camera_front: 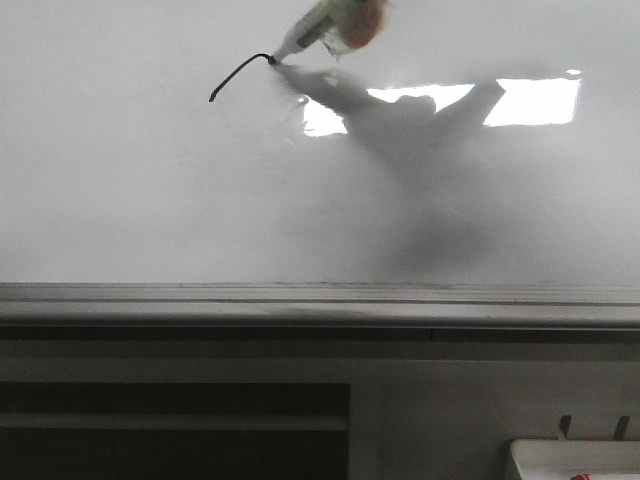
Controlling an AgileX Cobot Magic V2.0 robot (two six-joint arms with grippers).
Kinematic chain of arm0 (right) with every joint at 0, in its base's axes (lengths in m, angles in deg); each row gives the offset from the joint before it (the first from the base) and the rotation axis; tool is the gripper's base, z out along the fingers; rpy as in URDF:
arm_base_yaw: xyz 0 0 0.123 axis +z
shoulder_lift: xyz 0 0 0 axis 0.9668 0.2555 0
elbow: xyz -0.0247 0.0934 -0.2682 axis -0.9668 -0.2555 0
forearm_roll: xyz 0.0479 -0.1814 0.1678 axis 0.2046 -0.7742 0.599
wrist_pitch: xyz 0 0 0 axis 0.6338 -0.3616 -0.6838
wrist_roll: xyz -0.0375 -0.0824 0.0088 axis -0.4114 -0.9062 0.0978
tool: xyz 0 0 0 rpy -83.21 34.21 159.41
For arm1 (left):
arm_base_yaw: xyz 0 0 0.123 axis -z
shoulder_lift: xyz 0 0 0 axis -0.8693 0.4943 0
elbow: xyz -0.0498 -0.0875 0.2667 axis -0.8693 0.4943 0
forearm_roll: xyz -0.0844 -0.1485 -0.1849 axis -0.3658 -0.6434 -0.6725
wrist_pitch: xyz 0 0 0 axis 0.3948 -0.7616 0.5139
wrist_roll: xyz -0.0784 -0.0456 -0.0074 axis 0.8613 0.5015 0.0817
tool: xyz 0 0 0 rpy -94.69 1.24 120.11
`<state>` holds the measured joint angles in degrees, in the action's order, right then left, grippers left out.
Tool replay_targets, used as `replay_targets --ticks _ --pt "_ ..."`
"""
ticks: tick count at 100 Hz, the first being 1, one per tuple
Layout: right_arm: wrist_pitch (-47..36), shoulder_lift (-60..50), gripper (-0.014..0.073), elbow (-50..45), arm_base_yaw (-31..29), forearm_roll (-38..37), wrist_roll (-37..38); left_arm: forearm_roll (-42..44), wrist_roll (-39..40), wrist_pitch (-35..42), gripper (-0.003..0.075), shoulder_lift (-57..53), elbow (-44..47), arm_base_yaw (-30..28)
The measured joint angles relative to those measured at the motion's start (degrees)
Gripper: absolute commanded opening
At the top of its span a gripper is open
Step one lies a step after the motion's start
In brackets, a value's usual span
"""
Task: Write number 2 on whiteboard
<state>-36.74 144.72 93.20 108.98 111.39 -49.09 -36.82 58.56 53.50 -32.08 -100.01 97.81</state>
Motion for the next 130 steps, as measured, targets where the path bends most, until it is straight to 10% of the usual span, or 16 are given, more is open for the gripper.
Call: replay_targets --ticks 60,130 --pt "0.9 6.2 -0.0049 -2.8 9.1 1.2 1.5 0.0 0.0 0.1 -0.0020 0.0 0.0 0.0" --pt "9.3 -5.8 -0.0050 -9.2 0.9 0.3 1.5 4.4 0.0 0.4 -0.0020 0.0 0.0 0.0"
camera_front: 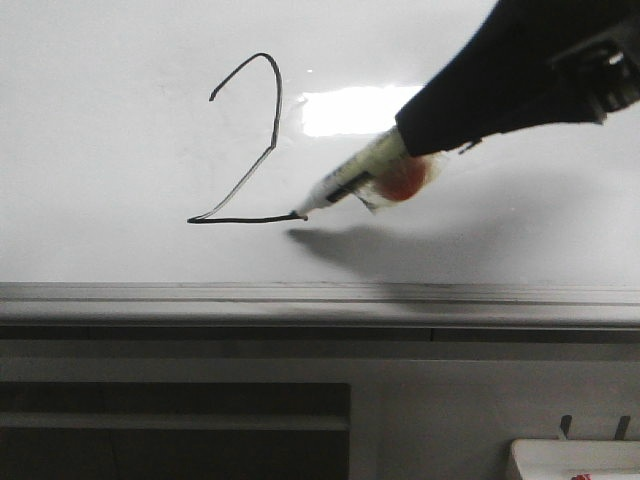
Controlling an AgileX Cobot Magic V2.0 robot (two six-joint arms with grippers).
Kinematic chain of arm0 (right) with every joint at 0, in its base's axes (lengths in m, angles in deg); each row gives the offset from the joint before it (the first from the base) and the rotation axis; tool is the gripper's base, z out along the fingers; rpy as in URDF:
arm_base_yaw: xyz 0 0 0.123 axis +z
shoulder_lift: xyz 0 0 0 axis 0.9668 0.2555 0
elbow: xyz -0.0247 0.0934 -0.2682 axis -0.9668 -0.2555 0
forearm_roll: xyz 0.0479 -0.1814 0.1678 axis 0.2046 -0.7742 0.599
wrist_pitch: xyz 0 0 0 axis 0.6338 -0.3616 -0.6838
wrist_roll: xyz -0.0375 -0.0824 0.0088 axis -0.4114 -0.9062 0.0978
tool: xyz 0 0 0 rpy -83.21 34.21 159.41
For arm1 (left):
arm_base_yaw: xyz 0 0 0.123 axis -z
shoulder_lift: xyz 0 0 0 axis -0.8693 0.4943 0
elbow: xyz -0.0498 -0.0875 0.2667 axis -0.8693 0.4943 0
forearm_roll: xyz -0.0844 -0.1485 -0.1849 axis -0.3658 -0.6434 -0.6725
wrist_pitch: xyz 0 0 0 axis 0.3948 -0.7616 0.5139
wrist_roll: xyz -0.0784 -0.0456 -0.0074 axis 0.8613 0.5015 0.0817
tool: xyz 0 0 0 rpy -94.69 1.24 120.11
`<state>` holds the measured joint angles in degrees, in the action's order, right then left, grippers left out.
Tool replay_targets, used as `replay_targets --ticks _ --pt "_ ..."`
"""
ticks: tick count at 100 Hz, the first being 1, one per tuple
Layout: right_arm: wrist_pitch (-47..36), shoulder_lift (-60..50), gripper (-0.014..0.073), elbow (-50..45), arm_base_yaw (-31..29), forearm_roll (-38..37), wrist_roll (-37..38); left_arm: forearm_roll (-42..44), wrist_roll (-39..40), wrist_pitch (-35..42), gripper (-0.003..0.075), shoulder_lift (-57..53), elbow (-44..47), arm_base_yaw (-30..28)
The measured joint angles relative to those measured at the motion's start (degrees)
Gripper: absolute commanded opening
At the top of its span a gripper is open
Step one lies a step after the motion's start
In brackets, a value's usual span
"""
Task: Write number 2 on whiteboard
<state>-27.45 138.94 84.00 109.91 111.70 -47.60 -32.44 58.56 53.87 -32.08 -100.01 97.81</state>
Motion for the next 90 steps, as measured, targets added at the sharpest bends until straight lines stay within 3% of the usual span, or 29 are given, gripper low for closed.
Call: replay_targets --ticks 14,30,37,49,56,90 --pt "5.0 -0.4 -0.0050 3.1 3.3 -2.8 -1.5 5.2 0.0 0.4 -0.0020 1.6 0.0 1.8" --pt "6.6 -0.4 -0.0050 4.4 6.1 -5.9 -3.6 11.4 0.0 2.2 -0.0005 7.8 0.0 8.3" --pt "6.7 -0.4 -0.0050 4.7 6.5 -6.5 -3.8 12.8 0.0 3.5 0.0064 11.8 0.0 11.0" --pt "6.9 -0.4 -0.0050 5.4 6.5 -6.8 -3.8 13.6 0.0 9.4 0.0283 18.4 0.0 13.5" --pt "7.2 -0.4 -0.0050 5.7 6.5 -7.0 -3.8 13.8 0.0 13.1 0.0363 21.2 0.0 13.7" --pt "9.1 -0.4 -0.0050 7.2 9.1 -7.0 -4.0 13.5 -0.3 13.8 0.0364 29.1 -2.9 13.7"
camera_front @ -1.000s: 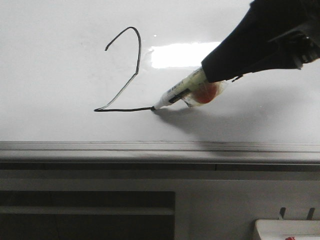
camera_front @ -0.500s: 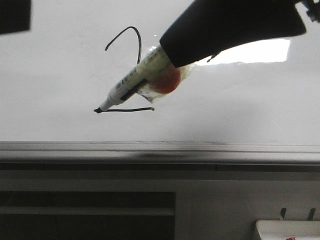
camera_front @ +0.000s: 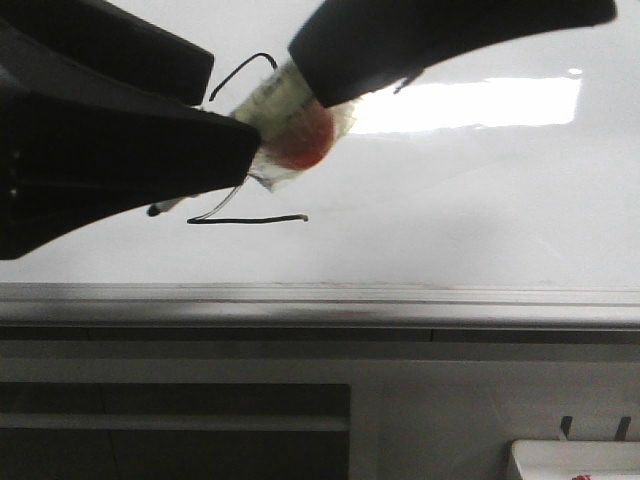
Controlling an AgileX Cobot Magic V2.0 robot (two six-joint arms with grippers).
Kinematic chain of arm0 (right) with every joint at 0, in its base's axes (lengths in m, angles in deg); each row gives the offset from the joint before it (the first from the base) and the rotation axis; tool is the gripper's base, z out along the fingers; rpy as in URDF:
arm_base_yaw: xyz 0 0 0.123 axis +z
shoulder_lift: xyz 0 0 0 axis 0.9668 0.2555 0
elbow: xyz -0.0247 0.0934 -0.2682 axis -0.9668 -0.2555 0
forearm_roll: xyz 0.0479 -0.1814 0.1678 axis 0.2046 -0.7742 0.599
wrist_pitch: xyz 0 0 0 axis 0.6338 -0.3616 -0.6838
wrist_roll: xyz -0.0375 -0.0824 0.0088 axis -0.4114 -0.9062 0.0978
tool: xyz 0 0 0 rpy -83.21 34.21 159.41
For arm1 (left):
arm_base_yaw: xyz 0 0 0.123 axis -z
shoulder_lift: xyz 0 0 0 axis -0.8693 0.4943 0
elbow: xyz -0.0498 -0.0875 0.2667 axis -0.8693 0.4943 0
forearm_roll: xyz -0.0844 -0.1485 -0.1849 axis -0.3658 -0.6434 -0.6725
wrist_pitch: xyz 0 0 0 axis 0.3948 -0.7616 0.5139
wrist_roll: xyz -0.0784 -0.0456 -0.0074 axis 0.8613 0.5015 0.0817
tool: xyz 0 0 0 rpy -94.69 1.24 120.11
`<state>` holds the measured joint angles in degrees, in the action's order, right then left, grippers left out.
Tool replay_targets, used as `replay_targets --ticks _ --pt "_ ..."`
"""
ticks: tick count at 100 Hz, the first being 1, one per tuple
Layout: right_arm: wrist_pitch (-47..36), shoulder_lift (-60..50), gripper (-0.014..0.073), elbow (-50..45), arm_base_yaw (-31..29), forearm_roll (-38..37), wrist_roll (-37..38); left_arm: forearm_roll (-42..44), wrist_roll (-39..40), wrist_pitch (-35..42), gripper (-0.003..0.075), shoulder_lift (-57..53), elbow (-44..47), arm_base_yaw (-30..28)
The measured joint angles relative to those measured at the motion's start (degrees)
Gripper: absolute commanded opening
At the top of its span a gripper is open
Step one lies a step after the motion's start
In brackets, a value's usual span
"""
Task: Write number 2 on whiteboard
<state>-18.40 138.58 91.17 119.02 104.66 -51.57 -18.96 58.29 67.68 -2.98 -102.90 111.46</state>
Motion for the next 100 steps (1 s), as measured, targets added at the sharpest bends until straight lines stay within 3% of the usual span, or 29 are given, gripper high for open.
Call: replay_targets --ticks 32,61,73,79,92,95,100 --pt "1.1 0.0 -0.0050 2.5 1.2 0.4 0.0 0.0 -0.2 -3.3 0.0333 0.6 -0.4 0.0" --pt "1.4 0.0 -0.0050 2.6 1.2 0.4 0.0 1.2 -0.2 -3.4 -0.0021 0.6 -0.4 0.0" --pt "1.5 0.0 -0.0025 2.6 1.2 0.4 -0.1 2.7 -0.4 -3.6 -0.0020 0.5 -0.4 0.0" --pt "1.5 0.0 0.0083 2.6 1.2 0.6 -0.1 2.9 -0.5 -3.6 -0.0020 0.4 -0.4 0.0" --pt "-1.2 0.0 0.0468 2.6 1.2 0.7 -0.1 -1.4 -0.5 -3.6 -0.0020 0.4 -0.4 0.0" --pt "-2.9 0.0 0.0533 2.6 1.2 0.7 -0.1 -4.1 -0.5 -3.6 -0.0020 0.4 -0.4 0.0" --pt "-7.0 -0.1 0.0567 2.6 1.0 0.7 -0.1 -9.9 -0.5 -3.7 -0.0021 0.4 -0.4 0.0"
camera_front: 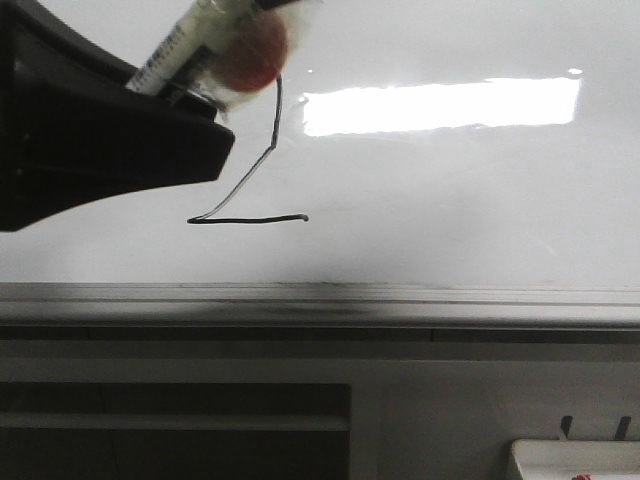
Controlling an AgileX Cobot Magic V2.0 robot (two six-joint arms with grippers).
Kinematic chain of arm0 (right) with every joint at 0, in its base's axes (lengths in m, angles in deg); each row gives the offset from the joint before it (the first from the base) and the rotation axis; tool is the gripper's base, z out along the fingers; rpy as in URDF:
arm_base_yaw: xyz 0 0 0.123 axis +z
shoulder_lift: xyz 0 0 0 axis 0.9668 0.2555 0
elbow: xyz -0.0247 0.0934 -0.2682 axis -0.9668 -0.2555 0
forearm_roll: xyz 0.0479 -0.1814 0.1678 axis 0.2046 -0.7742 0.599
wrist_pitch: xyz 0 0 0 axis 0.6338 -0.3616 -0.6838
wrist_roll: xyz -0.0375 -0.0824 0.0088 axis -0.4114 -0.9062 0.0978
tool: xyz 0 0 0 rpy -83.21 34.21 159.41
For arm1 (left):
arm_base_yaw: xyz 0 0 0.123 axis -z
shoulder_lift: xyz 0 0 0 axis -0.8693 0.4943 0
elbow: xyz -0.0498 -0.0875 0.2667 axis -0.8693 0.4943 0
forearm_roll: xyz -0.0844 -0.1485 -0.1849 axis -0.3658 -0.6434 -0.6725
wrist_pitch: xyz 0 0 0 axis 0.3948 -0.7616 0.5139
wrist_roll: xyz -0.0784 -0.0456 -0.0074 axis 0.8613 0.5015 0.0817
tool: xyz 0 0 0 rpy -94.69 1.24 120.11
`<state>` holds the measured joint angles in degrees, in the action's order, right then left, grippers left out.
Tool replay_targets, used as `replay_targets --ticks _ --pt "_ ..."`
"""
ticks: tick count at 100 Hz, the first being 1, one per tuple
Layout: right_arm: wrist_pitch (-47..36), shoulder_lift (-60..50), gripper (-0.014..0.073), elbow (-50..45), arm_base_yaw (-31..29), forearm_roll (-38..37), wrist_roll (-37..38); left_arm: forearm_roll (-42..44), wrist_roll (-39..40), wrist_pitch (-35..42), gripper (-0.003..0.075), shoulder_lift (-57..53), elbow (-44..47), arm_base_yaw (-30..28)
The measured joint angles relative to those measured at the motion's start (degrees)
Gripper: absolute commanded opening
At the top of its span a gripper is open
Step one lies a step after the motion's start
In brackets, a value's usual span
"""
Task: Write number 2 on whiteboard
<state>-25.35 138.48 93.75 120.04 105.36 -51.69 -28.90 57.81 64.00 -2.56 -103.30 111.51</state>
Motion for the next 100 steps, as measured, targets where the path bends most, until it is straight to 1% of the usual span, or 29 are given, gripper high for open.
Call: replay_targets --ticks 10,15,17,22,29,34,60,89,96,100 --pt "-9.2 -1.4 0.0546 0.0 -1.8 0.2 0.0 -14.6 0.0 -0.1 -0.0021 0.0 0.0 -0.8" --pt "-12.5 -2.5 0.0527 0.0 -2.9 0.3 0.0 -25.0 0.1 -0.2 -0.0020 0.0 0.0 -1.7" --pt "-13.6 -3.0 0.0514 0.0 -3.2 0.4 0.0 -27.7 0.1 -0.2 -0.0020 0.0 0.0 -2.1" --pt "-15.4 -4.2 0.0496 0.0 -4.2 0.5 0.0 -37.6 0.1 -0.2 -0.0020 0.5 0.0 -3.2" --pt "-16.3 -5.6 0.0469 0.0 -4.9 0.7 0.0 -45.8 0.1 -0.2 -0.0020 1.7 0.0 -4.8" --pt "-16.5 -6.2 0.0454 0.0 -5.0 0.7 0.0 -49.0 0.1 -0.2 -0.0020 2.6 0.0 -5.3" --pt "-15.2 -6.5 0.0440 0.0 -5.0 0.9 0.0 -55.1 0.2 -1.1 -0.0020 6.0 0.0 -5.7" --pt "-14.5 -6.5 0.0440 0.0 -5.0 0.9 0.0 -55.7 0.2 0.3 -0.0020 8.2 -0.4 -5.7" --pt "-14.3 -6.5 0.0440 0.0 -5.0 0.9 0.0 -55.3 0.2 0.9 -0.0003 8.6 -0.4 -5.7" --pt "-14.3 -6.6 0.0440 0.0 -5.0 0.9 0.0 -54.9 0.3 1.3 0.0029 8.6 -0.4 -5.7"
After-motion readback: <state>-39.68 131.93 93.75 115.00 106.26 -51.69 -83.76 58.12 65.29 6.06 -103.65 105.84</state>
